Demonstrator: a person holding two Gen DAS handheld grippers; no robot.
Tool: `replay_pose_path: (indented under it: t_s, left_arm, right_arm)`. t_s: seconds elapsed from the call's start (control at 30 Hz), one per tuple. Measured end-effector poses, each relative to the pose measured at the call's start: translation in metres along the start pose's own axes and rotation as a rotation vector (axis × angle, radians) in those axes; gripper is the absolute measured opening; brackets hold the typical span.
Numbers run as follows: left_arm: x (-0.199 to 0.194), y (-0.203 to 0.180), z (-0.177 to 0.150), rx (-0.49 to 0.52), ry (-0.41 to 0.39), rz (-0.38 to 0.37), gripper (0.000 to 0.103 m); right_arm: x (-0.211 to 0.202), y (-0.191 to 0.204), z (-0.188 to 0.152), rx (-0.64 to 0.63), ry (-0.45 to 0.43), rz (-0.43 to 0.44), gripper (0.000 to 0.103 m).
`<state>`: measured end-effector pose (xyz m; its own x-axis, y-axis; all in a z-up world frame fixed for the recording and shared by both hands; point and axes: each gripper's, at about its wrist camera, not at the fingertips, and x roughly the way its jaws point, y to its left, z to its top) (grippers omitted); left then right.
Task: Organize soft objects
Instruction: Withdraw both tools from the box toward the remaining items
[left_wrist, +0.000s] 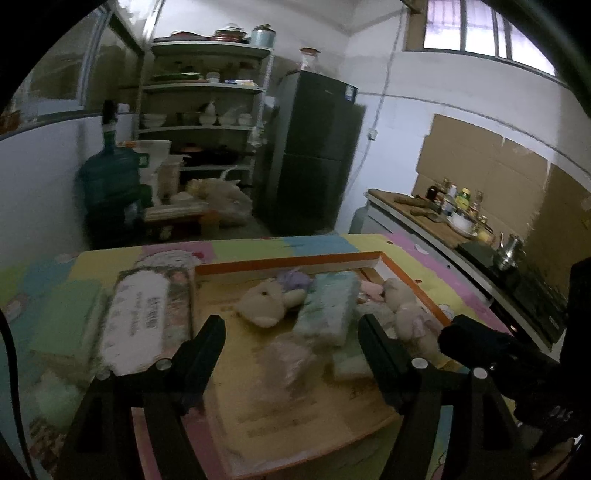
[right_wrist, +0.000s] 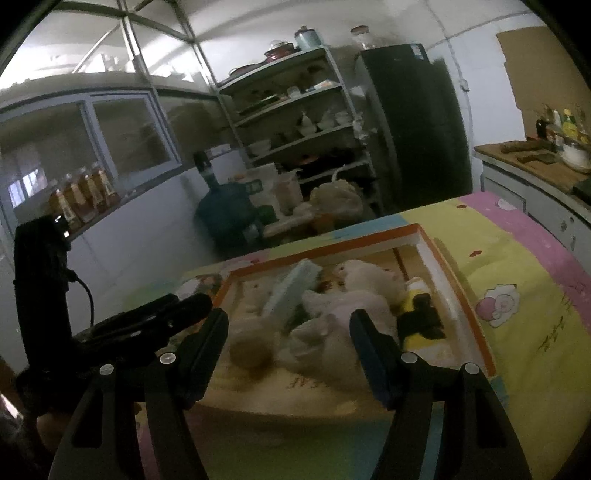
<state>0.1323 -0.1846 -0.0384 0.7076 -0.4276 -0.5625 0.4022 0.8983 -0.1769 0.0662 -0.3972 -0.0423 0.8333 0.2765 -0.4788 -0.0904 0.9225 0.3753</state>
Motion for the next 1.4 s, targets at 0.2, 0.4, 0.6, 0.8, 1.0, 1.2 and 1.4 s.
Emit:
replay_pose_path:
  t_s: [0.2, 0.4, 0.6, 0.8, 1.0, 1.2, 1.4]
  left_arm:
    - [-0.018, 0.017, -0.004, -0.026, -0.014, 0.036, 0.074]
    - [-0.035, 0.031, -0.011, -0.034, -0.021, 0.067, 0.074]
    - [-0.057, 0.046, -0.018, -0.051, -0.039, 0.102, 0.074]
    - [-0.078, 0.061, -0.024, -0.066, -0.058, 0.115, 0.074]
    - [-0.095, 0.076, -0.031, -0.082, -0.070, 0.138, 0.074]
    - [-0.110, 0.095, -0.039, -0.107, -0.073, 0.158, 0.074]
    - [-0.124, 0.115, -0.047, -0.135, -0.083, 0.179, 0.074]
  right_arm:
    - [-0.003, 0.021, -0.003, -0.019, -0.001, 0.013, 0.070]
    - [-0.006, 0.044, -0.007, -0.044, 0.003, 0.027, 0.070]
    - [-0.009, 0.064, -0.013, -0.059, 0.004, 0.044, 0.070]
    - [-0.012, 0.088, -0.020, -0.083, 0.009, 0.060, 0.070]
    - [-0.012, 0.112, -0.026, -0.108, 0.011, 0.081, 0.070]
    - [-0.006, 0.136, -0.033, -0.132, 0.022, 0.105, 0.070]
    - [0.001, 0.156, -0.040, -0.158, 0.043, 0.128, 0.070]
